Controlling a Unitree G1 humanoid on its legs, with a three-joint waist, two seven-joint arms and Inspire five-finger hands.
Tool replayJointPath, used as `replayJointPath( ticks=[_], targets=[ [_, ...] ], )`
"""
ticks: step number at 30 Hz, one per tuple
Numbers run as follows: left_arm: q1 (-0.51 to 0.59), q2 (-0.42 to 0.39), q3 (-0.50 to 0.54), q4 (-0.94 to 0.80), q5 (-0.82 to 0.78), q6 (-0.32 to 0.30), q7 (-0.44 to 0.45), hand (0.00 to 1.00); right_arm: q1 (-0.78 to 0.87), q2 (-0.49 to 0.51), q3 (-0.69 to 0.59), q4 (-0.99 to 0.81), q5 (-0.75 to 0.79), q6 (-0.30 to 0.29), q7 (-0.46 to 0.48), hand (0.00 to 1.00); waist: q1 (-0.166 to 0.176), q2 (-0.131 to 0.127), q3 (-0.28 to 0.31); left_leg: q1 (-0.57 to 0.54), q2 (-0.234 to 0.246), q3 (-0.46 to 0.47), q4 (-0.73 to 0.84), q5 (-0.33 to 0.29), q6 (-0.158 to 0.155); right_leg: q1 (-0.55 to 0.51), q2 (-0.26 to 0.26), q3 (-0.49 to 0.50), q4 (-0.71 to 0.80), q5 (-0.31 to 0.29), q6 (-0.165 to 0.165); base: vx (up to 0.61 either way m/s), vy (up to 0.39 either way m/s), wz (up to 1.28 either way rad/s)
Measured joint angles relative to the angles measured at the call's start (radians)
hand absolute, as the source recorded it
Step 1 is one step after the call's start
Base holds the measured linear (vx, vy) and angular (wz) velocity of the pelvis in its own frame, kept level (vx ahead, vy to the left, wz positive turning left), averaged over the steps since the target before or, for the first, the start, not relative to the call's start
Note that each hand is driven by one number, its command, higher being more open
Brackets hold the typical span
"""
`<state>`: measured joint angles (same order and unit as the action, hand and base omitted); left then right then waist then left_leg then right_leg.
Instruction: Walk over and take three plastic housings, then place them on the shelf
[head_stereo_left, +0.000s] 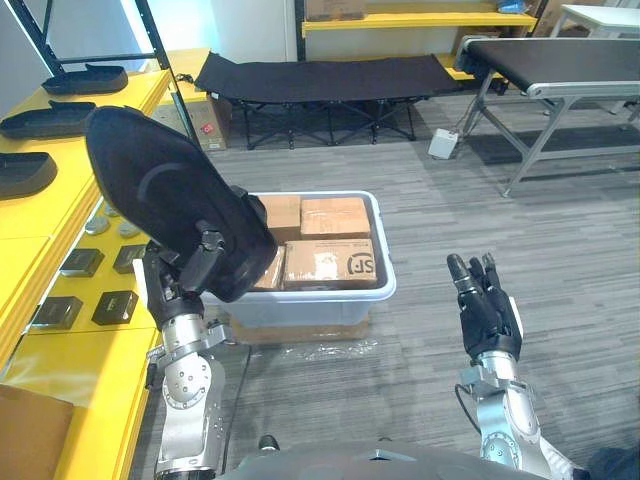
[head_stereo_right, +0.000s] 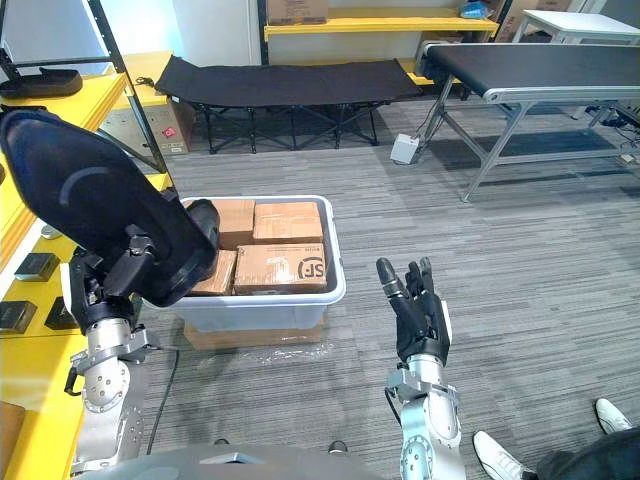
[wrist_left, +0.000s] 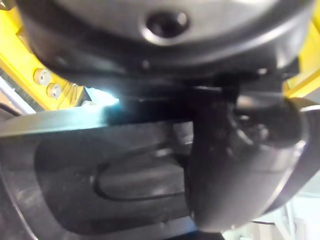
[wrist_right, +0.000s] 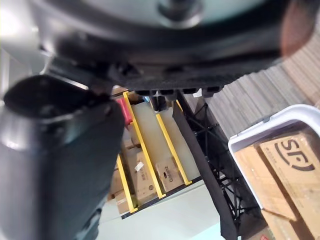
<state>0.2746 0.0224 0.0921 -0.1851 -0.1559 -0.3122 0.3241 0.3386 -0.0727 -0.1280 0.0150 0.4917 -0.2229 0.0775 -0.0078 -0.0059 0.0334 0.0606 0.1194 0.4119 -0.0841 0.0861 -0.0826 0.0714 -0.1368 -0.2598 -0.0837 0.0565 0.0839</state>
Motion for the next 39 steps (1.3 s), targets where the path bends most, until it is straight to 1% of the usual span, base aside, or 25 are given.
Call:
replayJointPath(
  ticks=[2,4,6,8,9,10,12,13,14,15,16,17,18,20,23,24,25,28,31,33,35,36,37,38,39],
  targets=[
    [0.018,0.001,0.011,-0.037,0.009,0.0,0.017,0.0,-0.009,-0.006,0.002,0.0,-0.004,0.0,0.021,1.0,0.007,0.002,0.0,-0.004,0.0,-0.008,0.0,-0.001,-0.001,0.002,0.0,-0.009,0.0,-0.003,0.0,0.02,-0.013,0.15],
    [0.033,0.001,0.042,-0.092,0.016,0.003,0.027,0.0,-0.035,-0.015,0.026,0.004,0.007,-0.001,0.025,1.0,0.013,0.002,0.0,-0.023,-0.004,-0.046,0.0,0.002,0.002,0.005,-0.002,-0.047,0.0,-0.006,0.0,0.02,-0.013,0.47],
    [0.049,-0.001,0.087,-0.131,0.05,0.007,0.045,0.0,-0.081,-0.022,0.081,0.031,0.014,-0.003,0.024,1.0,0.042,0.002,0.0,-0.041,-0.007,-0.094,0.0,0.009,0.008,0.019,-0.001,-0.096,0.005,-0.009,0.002,0.03,-0.016,0.67],
    [0.079,-0.016,0.142,-0.156,0.049,0.008,0.067,0.0,-0.152,-0.039,0.193,0.076,0.023,-0.007,0.019,1.0,0.088,0.004,0.0,-0.058,-0.013,-0.163,0.001,0.019,0.009,0.043,0.0,-0.165,0.005,-0.02,0.005,0.03,-0.018,0.84],
    [0.091,-0.023,0.155,-0.161,0.049,0.008,0.073,0.0,-0.174,-0.041,0.22,0.092,0.023,-0.007,0.02,1.0,0.099,0.004,0.0,-0.06,-0.016,-0.18,0.001,0.021,0.009,0.053,-0.001,-0.182,0.006,-0.025,0.007,0.03,-0.018,0.98],
    [0.123,-0.032,0.168,-0.168,0.047,0.008,0.083,0.0,-0.212,-0.039,0.264,0.117,0.021,-0.004,0.02,1.0,0.125,0.006,-0.002,-0.073,-0.021,-0.224,0.001,0.027,0.01,0.076,-0.002,-0.23,0.006,-0.036,0.011,0.03,-0.015,0.92],
    [0.163,-0.043,0.182,-0.175,0.041,0.008,0.081,0.0,-0.255,-0.041,0.292,0.141,-0.004,-0.003,0.02,1.0,0.145,0.008,-0.002,-0.106,-0.024,-0.268,0.001,0.039,0.018,0.095,-0.001,-0.306,0.012,-0.048,0.014,0.03,-0.014,1.38],
    [0.18,-0.047,0.188,-0.172,0.024,0.008,0.063,0.0,-0.279,-0.042,0.297,0.142,-0.031,0.003,0.015,1.0,0.149,0.015,0.006,-0.147,-0.015,-0.224,0.034,0.012,0.052,0.118,0.0,-0.404,0.02,-0.054,0.013,0.01,-0.006,2.53],
    [0.184,-0.048,0.181,-0.167,-0.001,0.008,0.021,0.0,-0.286,-0.059,0.289,0.138,-0.054,0.003,-0.019,1.0,0.136,0.031,0.018,-0.181,0.025,-0.11,0.095,0.004,0.074,0.154,0.0,-0.512,0.041,-0.058,0.011,-0.01,0.012,2.64],
    [0.188,-0.047,0.173,-0.167,-0.001,0.006,0.005,0.0,-0.284,-0.074,0.281,0.138,-0.057,0.006,-0.029,1.0,0.135,0.039,0.021,-0.19,0.047,-0.05,0.118,0.008,0.079,0.171,-0.003,-0.558,0.061,-0.067,0.012,0.01,0.047,2.8],
    [0.19,-0.037,0.154,-0.167,-0.01,0.001,-0.02,0.0,-0.272,-0.095,0.251,0.138,-0.053,0.012,-0.039,1.0,0.133,0.043,0.026,-0.193,0.07,0.051,0.146,0.017,0.089,0.196,-0.025,-0.637,0.122,-0.112,0.033,0.04,0.078,2.22],
    [0.19,-0.03,0.15,-0.167,-0.029,-0.002,-0.028,0.0,-0.263,-0.105,0.228,0.138,-0.05,0.013,-0.038,1.0,0.132,0.041,0.027,-0.195,0.06,0.076,0.15,0.04,0.093,0.213,-0.055,-0.667,0.166,-0.152,0.05,0.06,0.127,2.06],
    [0.2,-0.029,0.155,-0.168,-0.044,-0.002,-0.025,0.0,-0.263,-0.113,0.216,0.138,-0.038,0.013,-0.03,1.0,0.136,0.042,0.029,-0.197,0.027,0.053,0.144,0.049,0.095,0.216,-0.09,-0.667,0.211,-0.182,0.062,0.06,0.12,1.11],
    [0.221,-0.026,0.17,-0.172,-0.067,-0.003,-0.024,0.0,-0.264,-0.11,0.219,0.137,-0.033,0.013,0.003,1.0,0.14,0.048,0.039,-0.197,0.011,0.052,0.146,0.047,0.1,0.216,-0.107,-0.654,0.221,-0.187,0.06,0.0,0.118,0.24],
    [0.244,-0.024,0.165,-0.186,-0.083,-0.003,-0.046,0.0,-0.26,-0.098,0.241,0.134,-0.036,0.013,0.035,1.0,0.139,0.039,0.061,-0.192,0.004,0.076,0.149,0.039,0.106,0.209,-0.115,-0.618,0.2,-0.191,0.059,-0.07,0.121,-0.26],
    [0.245,-0.024,0.148,-0.186,-0.086,-0.002,-0.072,0.0,-0.252,-0.089,0.242,0.126,-0.039,0.013,0.038,1.0,0.136,0.038,0.073,-0.189,-0.002,0.078,0.149,0.039,0.106,0.207,-0.12,-0.612,0.205,-0.194,0.061,-0.08,0.107,-0.09],
    [0.245,-0.023,0.132,-0.186,-0.086,-0.002,-0.096,0.0,-0.243,-0.086,0.247,0.118,-0.042,0.013,0.039,1.0,0.128,0.035,0.082,-0.19,-0.005,0.077,0.144,0.041,0.108,0.204,-0.125,-0.612,0.208,-0.199,0.067,-0.08,0.104,-0.02],
    [0.242,-0.023,0.108,-0.186,-0.081,-0.002,-0.131,0.0,-0.226,-0.087,0.262,0.094,-0.057,0.013,0.046,1.0,0.114,0.034,0.085,-0.194,-0.015,0.075,0.114,0.059,0.117,0.184,-0.13,-0.608,0.224,-0.202,0.068,-0.06,0.084,0.01],
    [0.239,-0.018,0.109,-0.186,-0.078,-0.002,-0.135,0.0,-0.225,-0.09,0.263,0.065,-0.078,0.013,0.047,1.0,0.117,0.034,0.086,-0.199,-0.032,0.056,0.106,0.067,0.123,0.175,-0.152,-0.613,0.266,-0.222,0.077,-0.02,0.064,0.15],
    [0.238,-0.01,0.111,-0.186,-0.077,-0.002,-0.134,0.0,-0.228,-0.09,0.263,0.037,-0.079,0.013,0.046,1.0,0.127,0.034,0.086,-0.213,-0.043,0.04,0.12,0.067,0.13,0.166,-0.171,-0.621,0.301,-0.242,0.08,0.0,0.046,0.26],
    [0.227,-0.009,0.111,-0.187,-0.077,-0.003,-0.14,0.0,-0.239,-0.09,0.263,0.012,-0.084,0.013,0.04,1.0,0.148,0.034,0.098,-0.234,-0.051,0.027,0.158,0.049,0.14,0.16,-0.196,-0.629,0.342,-0.264,0.085,0.01,0.048,0.24],
    [0.224,-0.008,0.113,-0.187,-0.077,-0.003,-0.142,0.0,-0.245,-0.089,0.263,0.009,-0.084,0.013,0.038,1.0,0.151,0.031,0.108,-0.235,-0.058,0.021,0.169,0.042,0.141,0.166,-0.207,-0.633,0.355,-0.273,0.088,0.02,0.056,0.37],
    [0.222,-0.008,0.115,-0.187,-0.077,-0.003,-0.146,0.0,-0.251,-0.086,0.266,0.008,-0.084,0.013,0.025,1.0,0.153,0.024,0.116,-0.246,-0.075,0.013,0.195,0.022,0.148,0.171,-0.236,-0.647,0.39,-0.295,0.089,0.05,0.072,0.39],
    [0.216,-0.006,0.116,-0.187,-0.077,-0.003,-0.149,0.0,-0.254,-0.084,0.265,0.008,-0.084,0.015,0.012,1.0,0.157,0.012,0.124,-0.255,-0.091,0.008,0.225,-0.009,0.15,0.172,-0.269,-0.65,0.426,-0.318,0.079,0.06,0.078,0.38],
    [0.211,-0.004,0.117,-0.187,-0.077,-0.003,-0.15,0.0,-0.254,-0.08,0.264,0.008,-0.084,0.016,0.003,1.0,0.164,0.006,0.126,-0.26,-0.101,0.007,0.24,-0.025,0.154,0.173,-0.284,-0.653,0.442,-0.329,0.066,0.09,0.082,0.32]
  ],
)
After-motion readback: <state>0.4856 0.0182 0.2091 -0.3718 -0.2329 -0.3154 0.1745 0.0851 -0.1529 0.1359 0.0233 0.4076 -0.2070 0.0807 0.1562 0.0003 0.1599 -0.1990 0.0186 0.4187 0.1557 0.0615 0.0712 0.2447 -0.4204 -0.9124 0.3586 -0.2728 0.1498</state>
